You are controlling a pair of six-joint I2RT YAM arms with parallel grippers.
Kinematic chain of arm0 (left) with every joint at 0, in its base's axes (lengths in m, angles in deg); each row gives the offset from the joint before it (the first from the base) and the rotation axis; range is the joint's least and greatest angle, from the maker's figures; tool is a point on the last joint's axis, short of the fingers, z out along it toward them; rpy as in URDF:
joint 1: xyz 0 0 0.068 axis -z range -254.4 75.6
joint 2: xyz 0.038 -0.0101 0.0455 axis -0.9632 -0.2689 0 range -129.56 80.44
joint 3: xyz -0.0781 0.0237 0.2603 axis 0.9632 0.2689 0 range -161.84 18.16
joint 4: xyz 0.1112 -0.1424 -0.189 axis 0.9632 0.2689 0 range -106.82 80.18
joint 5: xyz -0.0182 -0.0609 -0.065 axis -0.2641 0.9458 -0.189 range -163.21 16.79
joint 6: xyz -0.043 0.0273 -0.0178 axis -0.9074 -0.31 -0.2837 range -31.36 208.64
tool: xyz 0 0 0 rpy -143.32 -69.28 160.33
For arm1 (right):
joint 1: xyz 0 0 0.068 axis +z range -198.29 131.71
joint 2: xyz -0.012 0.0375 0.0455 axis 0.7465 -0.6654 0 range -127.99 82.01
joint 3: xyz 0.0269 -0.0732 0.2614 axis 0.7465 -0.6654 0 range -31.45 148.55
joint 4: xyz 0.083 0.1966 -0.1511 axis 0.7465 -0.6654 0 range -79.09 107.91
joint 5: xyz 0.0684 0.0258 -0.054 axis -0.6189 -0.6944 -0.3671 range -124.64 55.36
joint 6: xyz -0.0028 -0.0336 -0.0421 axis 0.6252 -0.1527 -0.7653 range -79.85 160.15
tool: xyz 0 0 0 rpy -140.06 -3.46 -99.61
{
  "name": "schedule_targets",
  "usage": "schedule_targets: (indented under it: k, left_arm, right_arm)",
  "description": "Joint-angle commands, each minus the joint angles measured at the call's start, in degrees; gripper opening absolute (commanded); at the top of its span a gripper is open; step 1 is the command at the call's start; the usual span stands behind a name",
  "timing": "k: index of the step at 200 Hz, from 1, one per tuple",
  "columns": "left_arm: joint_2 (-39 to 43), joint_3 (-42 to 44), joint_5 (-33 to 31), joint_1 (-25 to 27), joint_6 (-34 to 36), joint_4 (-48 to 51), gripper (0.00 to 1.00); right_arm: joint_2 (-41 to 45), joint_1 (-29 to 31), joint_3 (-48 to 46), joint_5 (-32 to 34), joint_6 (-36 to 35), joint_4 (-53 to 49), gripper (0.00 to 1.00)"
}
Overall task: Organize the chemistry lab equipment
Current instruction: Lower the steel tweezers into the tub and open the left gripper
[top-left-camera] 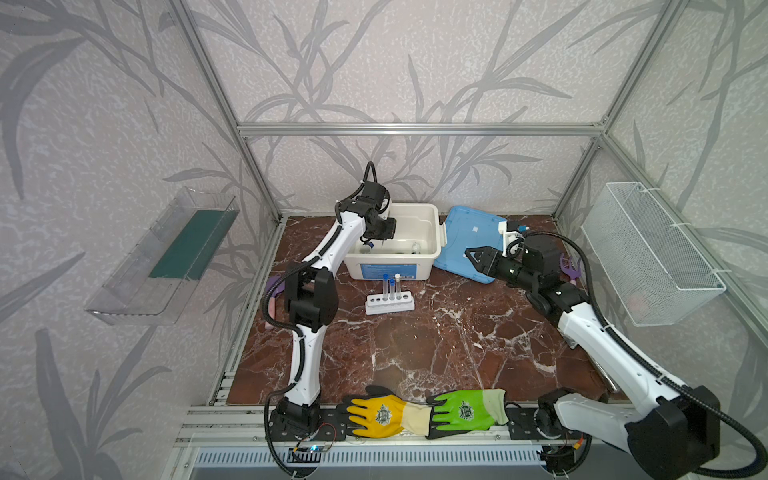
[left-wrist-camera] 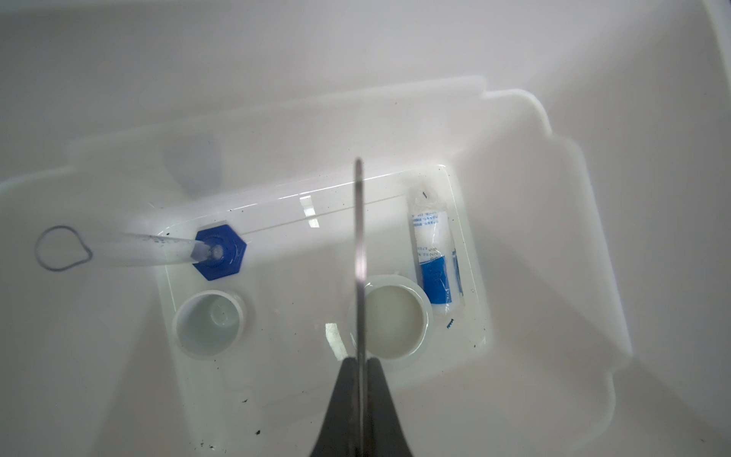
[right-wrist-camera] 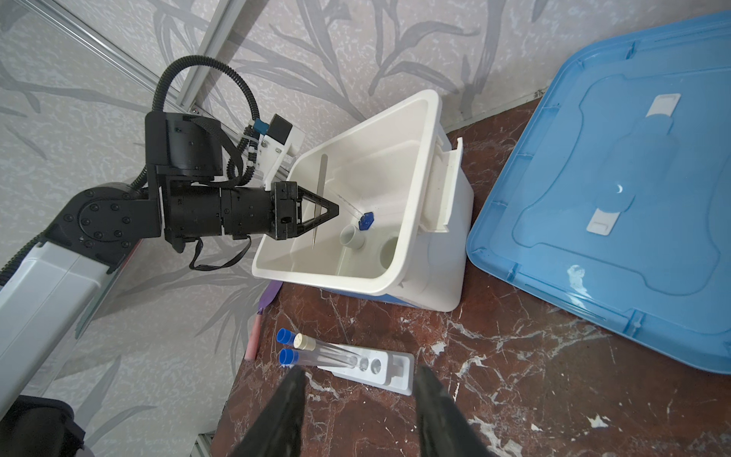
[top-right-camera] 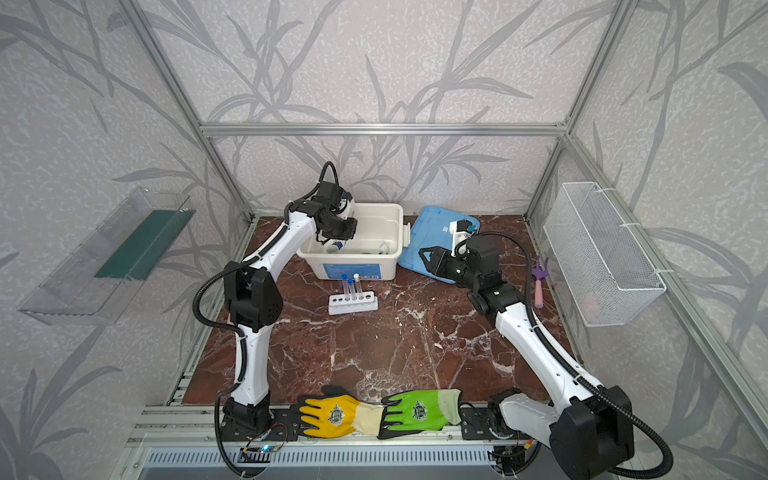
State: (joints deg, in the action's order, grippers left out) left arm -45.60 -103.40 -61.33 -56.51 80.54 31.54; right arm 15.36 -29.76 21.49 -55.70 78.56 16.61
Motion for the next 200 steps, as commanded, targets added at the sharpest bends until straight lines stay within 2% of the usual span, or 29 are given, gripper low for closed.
schedule_targets:
  k: [1,53,200]
  left_arm:
    - [-1.21,0.75,-0.31,0.39,0.31,0.48,0.00]
    - [-1.71,2.44,-3.08,1.27,1.07,0.44,0.00]
    - [-6.83,1.50,-1.87,1.36,1.30,0.53,0.00]
  right_arm:
    - [-0.32,-0.47,-0.91,-0.22,0.38,1.87,0.46]
    - [-1.06,-0.57,-1.52,-0.45,0.58,2.43,0.46]
    - [-2.33,-1.39,-3.54,-0.59,1.04,4.17,0.46]
